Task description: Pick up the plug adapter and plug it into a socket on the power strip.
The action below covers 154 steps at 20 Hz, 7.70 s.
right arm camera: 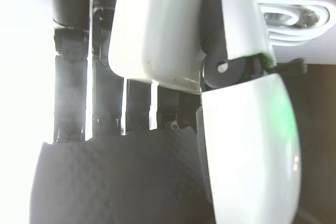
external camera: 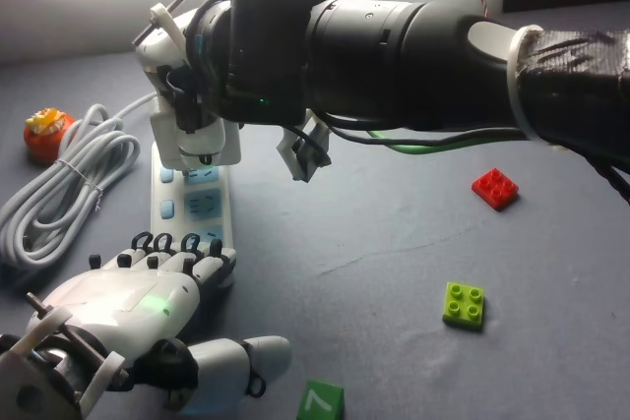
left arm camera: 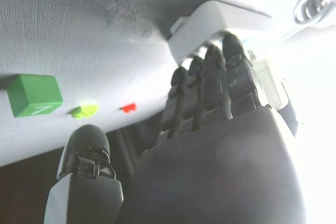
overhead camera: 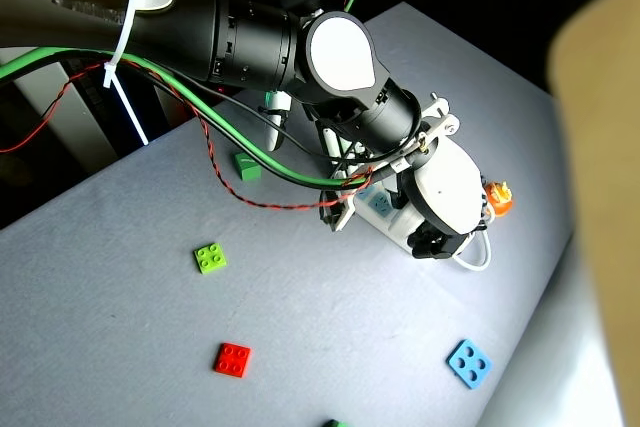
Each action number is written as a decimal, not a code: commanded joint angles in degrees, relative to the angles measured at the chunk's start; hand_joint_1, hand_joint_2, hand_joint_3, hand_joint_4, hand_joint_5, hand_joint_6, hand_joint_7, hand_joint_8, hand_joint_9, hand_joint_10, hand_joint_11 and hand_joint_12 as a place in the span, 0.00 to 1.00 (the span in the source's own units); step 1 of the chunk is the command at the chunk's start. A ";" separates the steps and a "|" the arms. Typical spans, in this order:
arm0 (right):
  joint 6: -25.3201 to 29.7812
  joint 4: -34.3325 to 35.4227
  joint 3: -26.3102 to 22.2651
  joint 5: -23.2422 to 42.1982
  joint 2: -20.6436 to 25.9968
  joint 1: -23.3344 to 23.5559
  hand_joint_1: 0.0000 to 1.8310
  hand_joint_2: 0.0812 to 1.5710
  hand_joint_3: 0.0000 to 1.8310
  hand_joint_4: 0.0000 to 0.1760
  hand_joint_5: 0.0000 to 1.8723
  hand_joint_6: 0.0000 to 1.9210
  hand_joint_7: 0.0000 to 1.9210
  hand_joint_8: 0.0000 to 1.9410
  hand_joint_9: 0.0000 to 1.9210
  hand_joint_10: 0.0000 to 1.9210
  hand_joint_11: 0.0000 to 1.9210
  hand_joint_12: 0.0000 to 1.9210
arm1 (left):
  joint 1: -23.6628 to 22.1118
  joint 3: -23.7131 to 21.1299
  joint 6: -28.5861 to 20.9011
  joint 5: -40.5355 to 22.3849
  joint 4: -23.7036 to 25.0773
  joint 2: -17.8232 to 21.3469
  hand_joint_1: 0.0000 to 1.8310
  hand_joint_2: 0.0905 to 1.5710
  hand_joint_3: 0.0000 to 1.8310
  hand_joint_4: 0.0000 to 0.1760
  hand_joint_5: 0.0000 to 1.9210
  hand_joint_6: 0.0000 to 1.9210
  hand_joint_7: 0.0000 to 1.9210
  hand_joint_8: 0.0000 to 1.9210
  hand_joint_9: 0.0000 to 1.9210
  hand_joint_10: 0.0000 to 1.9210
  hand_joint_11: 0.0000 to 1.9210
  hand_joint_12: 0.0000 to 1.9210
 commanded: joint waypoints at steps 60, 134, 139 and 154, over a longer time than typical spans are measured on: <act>-3.70 1.49 1.64 5.91 -0.31 -1.04 0.69 0.65 0.00 0.00 0.57 0.40 0.63 0.37 0.71 0.00 0.48 0.43 | 1.06 -0.57 -0.83 -1.20 1.90 0.23 0.00 0.74 0.00 0.00 0.05 0.00 0.07 0.00 0.06 0.00 0.00 0.14; -3.19 -3.96 -30.06 9.53 32.13 3.80 0.44 0.55 0.00 0.00 0.09 0.00 0.10 0.00 0.10 0.00 0.00 0.27 | -7.42 1.50 -0.36 3.69 1.91 2.98 0.00 0.74 0.00 0.00 0.03 0.00 0.04 0.00 0.04 0.00 0.00 0.13; -3.78 -3.85 -34.73 13.71 40.45 0.14 0.40 0.53 0.00 0.00 0.12 0.00 0.13 0.00 0.12 0.00 0.00 0.33 | -12.02 2.54 1.12 10.35 1.91 6.42 0.00 0.74 0.00 0.00 0.06 0.00 0.09 0.01 0.10 0.00 0.00 0.19; -3.53 -3.62 -51.19 10.94 53.44 0.40 0.34 0.53 0.00 0.00 0.26 0.04 0.29 0.12 0.25 0.31 0.07 0.67 | -24.92 7.05 7.72 24.23 1.90 12.48 0.00 0.76 0.00 0.00 0.06 0.91 0.11 0.91 0.11 0.98 0.10 1.00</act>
